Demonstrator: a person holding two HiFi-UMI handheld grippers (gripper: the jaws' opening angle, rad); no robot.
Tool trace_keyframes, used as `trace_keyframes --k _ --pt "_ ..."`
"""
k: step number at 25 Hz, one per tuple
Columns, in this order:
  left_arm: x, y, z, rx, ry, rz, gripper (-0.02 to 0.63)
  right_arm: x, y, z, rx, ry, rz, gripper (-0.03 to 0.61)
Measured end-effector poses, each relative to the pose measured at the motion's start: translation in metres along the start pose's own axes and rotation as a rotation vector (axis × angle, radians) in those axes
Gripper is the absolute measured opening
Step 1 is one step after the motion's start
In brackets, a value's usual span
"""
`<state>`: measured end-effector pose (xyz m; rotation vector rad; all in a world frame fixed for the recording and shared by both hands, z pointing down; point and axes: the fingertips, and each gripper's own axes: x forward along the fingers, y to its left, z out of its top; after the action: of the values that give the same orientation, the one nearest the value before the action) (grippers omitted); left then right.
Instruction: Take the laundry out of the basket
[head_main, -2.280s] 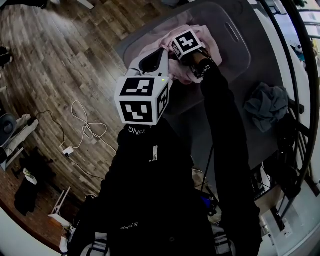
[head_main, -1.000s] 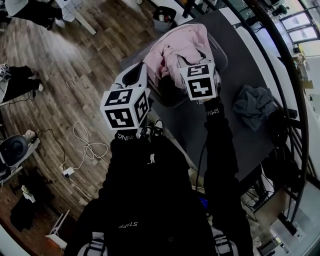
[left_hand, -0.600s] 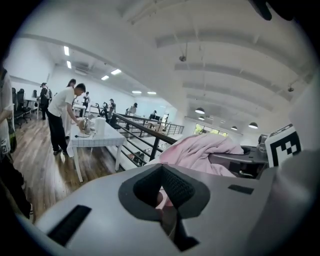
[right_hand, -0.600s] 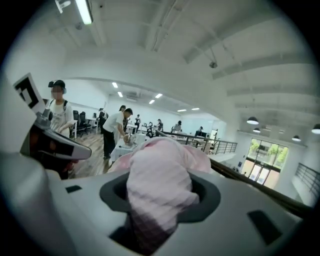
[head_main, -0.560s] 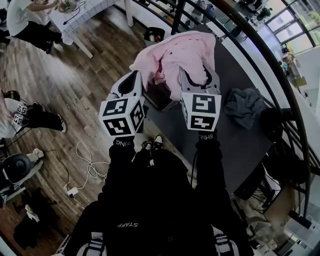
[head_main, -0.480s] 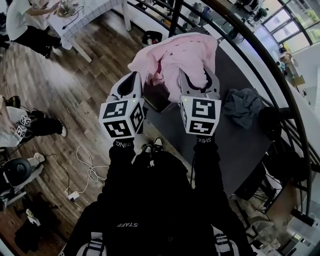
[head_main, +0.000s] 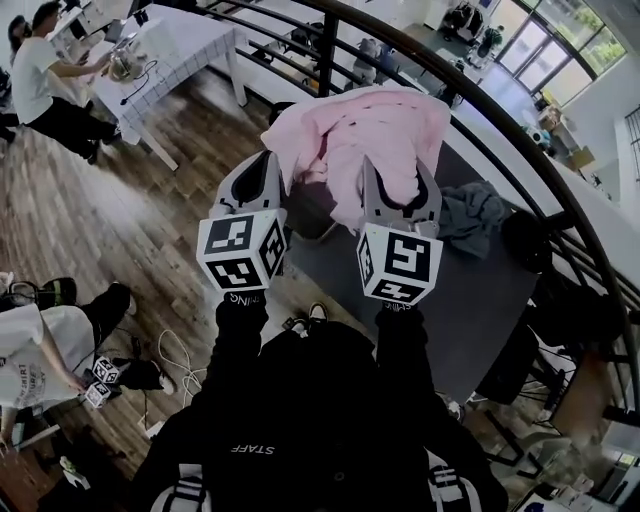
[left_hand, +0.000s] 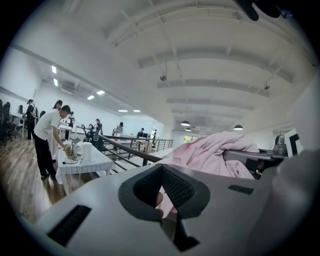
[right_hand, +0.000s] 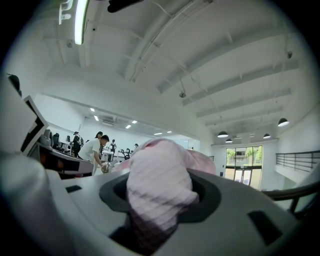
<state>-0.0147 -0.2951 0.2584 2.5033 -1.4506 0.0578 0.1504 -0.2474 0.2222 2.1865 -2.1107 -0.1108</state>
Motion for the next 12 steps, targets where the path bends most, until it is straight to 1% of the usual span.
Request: trace_keyframes --k 7,12 --pt "-0.010 -0.033 0.021 0.062 -0.072 -0.034 0.002 -0.031 -0.018 0.026 0.028 -0.081 -0.063 0.218" --pt "-0.013 -0.055 0.029 0.096 -0.103 -0.062 0.002 -0.046 -0.028 0.034 0.045 -0.111 -0.079 0.219"
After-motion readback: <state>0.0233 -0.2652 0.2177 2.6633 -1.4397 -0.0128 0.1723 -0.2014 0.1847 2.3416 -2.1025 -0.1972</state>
